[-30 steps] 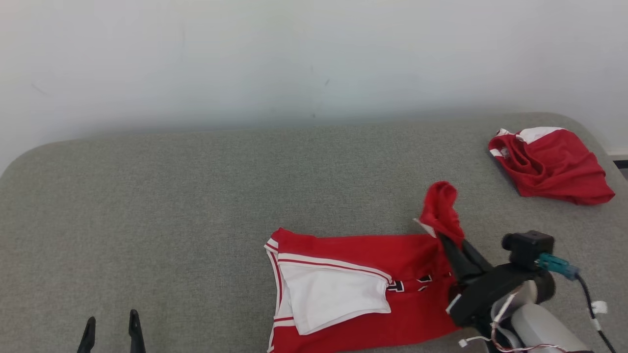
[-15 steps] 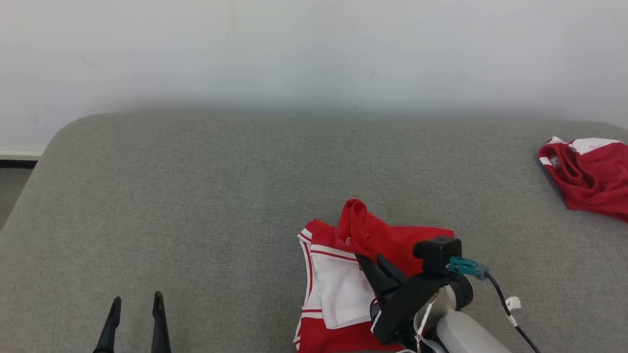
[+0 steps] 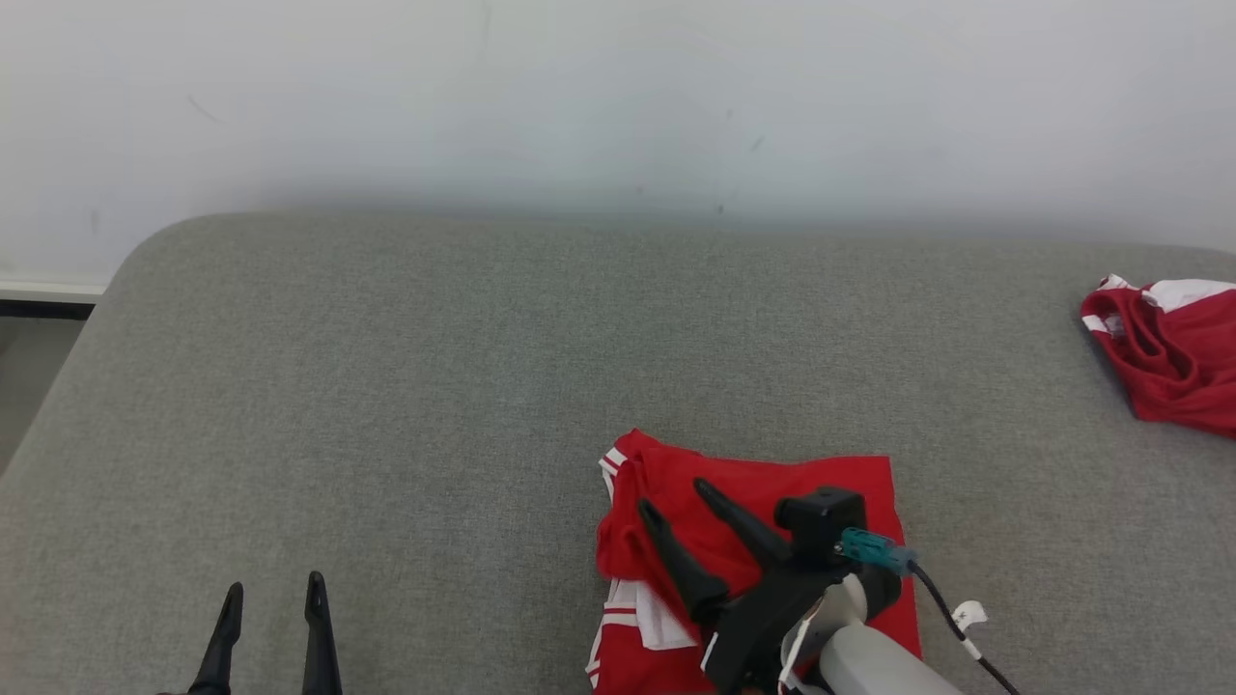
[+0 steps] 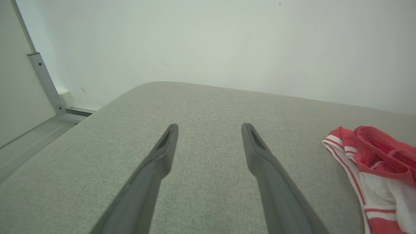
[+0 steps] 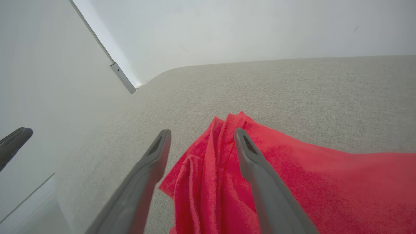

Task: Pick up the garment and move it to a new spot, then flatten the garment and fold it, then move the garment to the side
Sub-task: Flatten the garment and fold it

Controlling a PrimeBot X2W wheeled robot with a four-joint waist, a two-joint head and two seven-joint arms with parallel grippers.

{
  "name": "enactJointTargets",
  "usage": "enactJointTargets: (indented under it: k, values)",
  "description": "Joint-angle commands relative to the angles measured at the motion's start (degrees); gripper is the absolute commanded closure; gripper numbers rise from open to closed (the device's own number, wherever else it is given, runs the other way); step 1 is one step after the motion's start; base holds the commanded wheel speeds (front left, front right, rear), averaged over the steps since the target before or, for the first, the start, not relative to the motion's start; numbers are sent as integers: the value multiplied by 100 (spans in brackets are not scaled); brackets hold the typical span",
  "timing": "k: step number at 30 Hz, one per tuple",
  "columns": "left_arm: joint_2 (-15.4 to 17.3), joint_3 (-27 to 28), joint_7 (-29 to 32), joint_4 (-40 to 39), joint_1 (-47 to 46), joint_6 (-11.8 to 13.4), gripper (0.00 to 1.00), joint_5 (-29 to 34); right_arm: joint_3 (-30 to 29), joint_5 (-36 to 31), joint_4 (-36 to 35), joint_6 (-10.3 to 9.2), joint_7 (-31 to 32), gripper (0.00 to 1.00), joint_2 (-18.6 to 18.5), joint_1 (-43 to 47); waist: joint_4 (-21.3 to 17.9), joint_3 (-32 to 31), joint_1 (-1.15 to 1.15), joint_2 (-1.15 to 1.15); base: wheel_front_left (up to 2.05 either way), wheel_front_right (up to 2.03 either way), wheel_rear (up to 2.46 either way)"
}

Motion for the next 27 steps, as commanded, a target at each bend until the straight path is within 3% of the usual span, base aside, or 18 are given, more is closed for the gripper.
enactJointTargets:
  k: [1,7,13,27]
  values:
    - [-7,4,-18,-17,33,30,0,-16,-12,47,-58,-16,-92,0,-88,-43,-49,-40,0,0,0,0,0]
    - [-7,102,-17,-49,134,11,0,1,-292,109,-570,-16,-386,0,-632,130,-202,-127,0,0,0,0,0]
    - [-6,248,-18,-126,227,-35,0,59,-1102,-6,-1139,-16,-550,0,-1005,643,-336,-194,0,0,0,0,0]
    - [-7,442,-18,-440,440,-98,0,374,-2801,-868,-2385,-16,-619,0,-586,2085,-715,-309,0,0,0,0,0]
